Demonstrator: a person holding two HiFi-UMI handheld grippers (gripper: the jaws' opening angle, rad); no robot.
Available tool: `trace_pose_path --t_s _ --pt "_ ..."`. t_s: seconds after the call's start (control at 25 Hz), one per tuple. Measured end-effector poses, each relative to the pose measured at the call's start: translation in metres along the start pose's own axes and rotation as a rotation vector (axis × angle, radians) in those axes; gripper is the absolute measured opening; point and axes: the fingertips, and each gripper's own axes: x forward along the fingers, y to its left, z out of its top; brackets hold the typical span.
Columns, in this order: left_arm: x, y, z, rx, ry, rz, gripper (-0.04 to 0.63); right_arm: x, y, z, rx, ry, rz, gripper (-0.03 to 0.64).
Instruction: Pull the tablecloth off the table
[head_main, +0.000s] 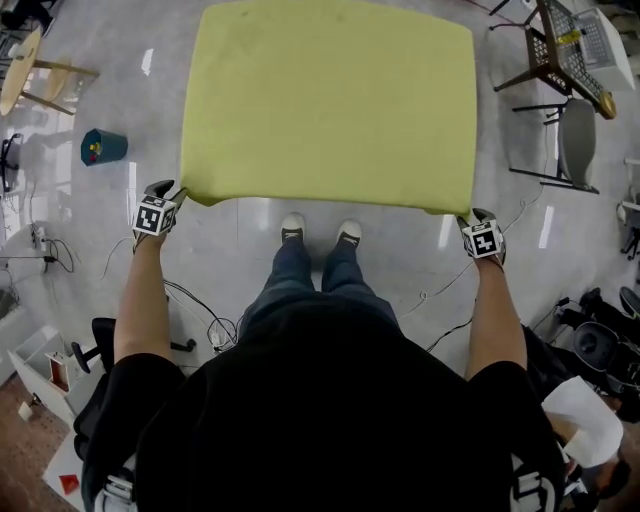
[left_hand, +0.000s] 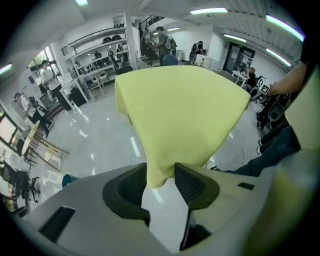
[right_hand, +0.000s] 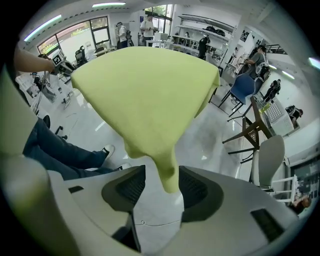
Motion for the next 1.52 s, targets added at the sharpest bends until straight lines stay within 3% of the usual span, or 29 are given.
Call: trace_pose_path --t_s 0.08,0.2,0.44,0.72,1.0,1.2,1.28,1.52 --pt "0.001 0.008 0.0 -0.023 -0.03 -0.009 0.227 0.008 0.002 0.003 -0.018 0.009 0.01 0.222" --pt "0.002 0.011 -0.016 -0.026 -0.012 -0.015 0.227 0.012 0.002 0.003 -0.031 0.017 0.016 0.224" --pt "0.04 -0.008 -0.05 0.095 0.114 -0.053 0.236 0.019 0.001 0.007 -0.045 0.023 0.01 0.224" --pt "0.089 -0.004 -0.048 0.203 0.096 -0.028 0.238 0.036 0.007 0.015 -0.08 0.02 0.01 0.225" --pt "0.104 -0.014 -0.032 0.243 0.05 -0.007 0.119 0.044 0.005 0.012 -0.103 -0.015 0.02 0.156" --pt "0.101 -0.013 -0.039 0.255 0.06 0.015 0.032 0.046 0.008 0.008 -0.085 -0.033 0.006 0.048" --pt "0.099 -0.013 -0.039 0.257 0.068 0.019 0.025 0.044 0.007 0.006 -0.085 -0.036 0.003 0.02" --pt "0.079 -0.01 -0.045 0.228 0.102 0.052 0.023 0.037 0.001 -0.008 -0.059 -0.026 0.009 0.018"
